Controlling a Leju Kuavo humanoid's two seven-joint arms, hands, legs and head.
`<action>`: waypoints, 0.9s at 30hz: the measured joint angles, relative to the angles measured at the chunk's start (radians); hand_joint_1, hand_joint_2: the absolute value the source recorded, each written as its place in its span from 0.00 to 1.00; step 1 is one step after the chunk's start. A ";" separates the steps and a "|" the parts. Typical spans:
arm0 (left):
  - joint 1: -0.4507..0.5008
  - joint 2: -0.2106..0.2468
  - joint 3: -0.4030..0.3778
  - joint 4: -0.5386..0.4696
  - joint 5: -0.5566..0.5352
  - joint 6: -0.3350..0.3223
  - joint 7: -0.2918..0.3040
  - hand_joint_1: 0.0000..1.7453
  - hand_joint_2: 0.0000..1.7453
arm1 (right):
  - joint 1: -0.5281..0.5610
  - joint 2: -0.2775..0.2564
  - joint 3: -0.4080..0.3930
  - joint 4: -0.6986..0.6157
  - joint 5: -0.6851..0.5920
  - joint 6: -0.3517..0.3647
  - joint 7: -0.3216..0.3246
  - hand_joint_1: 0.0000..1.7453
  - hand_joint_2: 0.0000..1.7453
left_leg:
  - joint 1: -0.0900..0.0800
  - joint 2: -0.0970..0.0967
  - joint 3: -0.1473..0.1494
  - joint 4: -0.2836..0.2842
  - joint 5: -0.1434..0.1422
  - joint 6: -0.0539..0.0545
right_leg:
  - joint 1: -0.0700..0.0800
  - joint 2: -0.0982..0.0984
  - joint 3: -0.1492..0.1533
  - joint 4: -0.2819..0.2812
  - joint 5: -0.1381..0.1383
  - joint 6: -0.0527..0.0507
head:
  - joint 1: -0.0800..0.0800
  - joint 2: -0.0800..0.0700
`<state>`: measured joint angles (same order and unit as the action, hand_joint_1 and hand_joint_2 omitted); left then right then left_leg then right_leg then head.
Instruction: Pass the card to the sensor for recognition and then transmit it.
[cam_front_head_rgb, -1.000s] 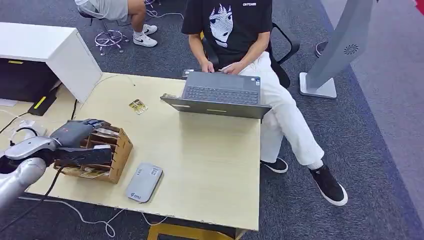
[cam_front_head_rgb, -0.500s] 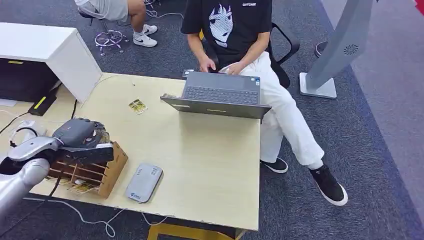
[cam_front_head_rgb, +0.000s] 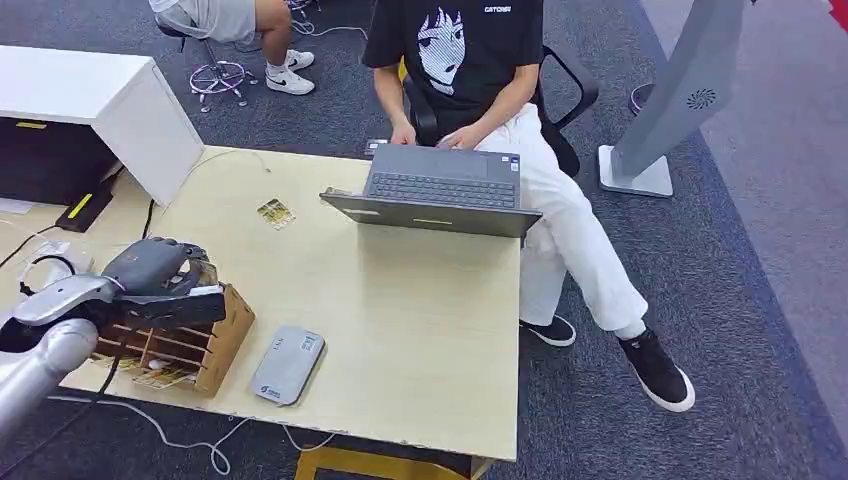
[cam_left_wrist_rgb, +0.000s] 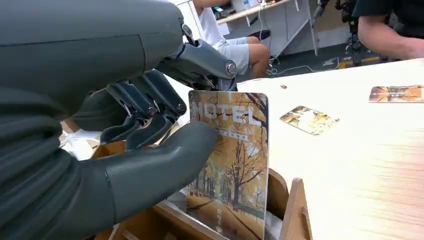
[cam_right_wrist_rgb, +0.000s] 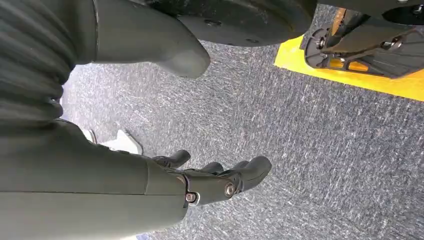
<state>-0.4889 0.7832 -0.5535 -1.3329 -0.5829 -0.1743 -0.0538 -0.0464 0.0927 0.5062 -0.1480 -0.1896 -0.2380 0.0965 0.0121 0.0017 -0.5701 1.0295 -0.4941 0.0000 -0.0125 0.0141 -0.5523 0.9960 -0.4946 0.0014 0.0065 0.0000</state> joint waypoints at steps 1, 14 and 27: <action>0.002 0.000 0.002 0.000 0.000 0.000 0.000 1.00 1.00 | 0.000 0.000 0.000 0.000 0.000 0.000 0.000 0.00 1.00 | 0.000 0.000 0.000 0.000 0.000 0.000 | 0.000 0.000 0.000 0.000 0.000 0.000 | 0.000 0.000; 0.030 -0.062 0.079 0.011 -0.103 0.136 0.032 1.00 1.00 | 0.000 0.000 0.000 0.000 0.000 -0.013 0.000 0.00 1.00 | 0.000 0.000 0.000 0.000 0.000 0.000 | 0.000 0.000 -0.001 0.000 0.000 0.000 | 0.000 0.000; -0.147 -0.158 0.236 0.104 -0.208 0.369 0.087 1.00 1.00 | 0.002 -0.005 0.005 0.000 0.016 -0.013 -0.019 0.00 1.00 | 0.000 0.001 0.000 0.001 0.000 0.000 | 0.000 0.000 0.000 0.000 0.001 0.000 | 0.000 0.000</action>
<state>-0.6364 0.6249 -0.3173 -1.2291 -0.7908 0.1950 0.0328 -0.0440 0.0881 0.5108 -0.1480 -0.1739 -0.2510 0.0778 0.0120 0.0025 -0.5702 1.0303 -0.4940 0.0000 -0.0125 0.0146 -0.5527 0.9960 -0.4940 0.0014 0.0065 0.0000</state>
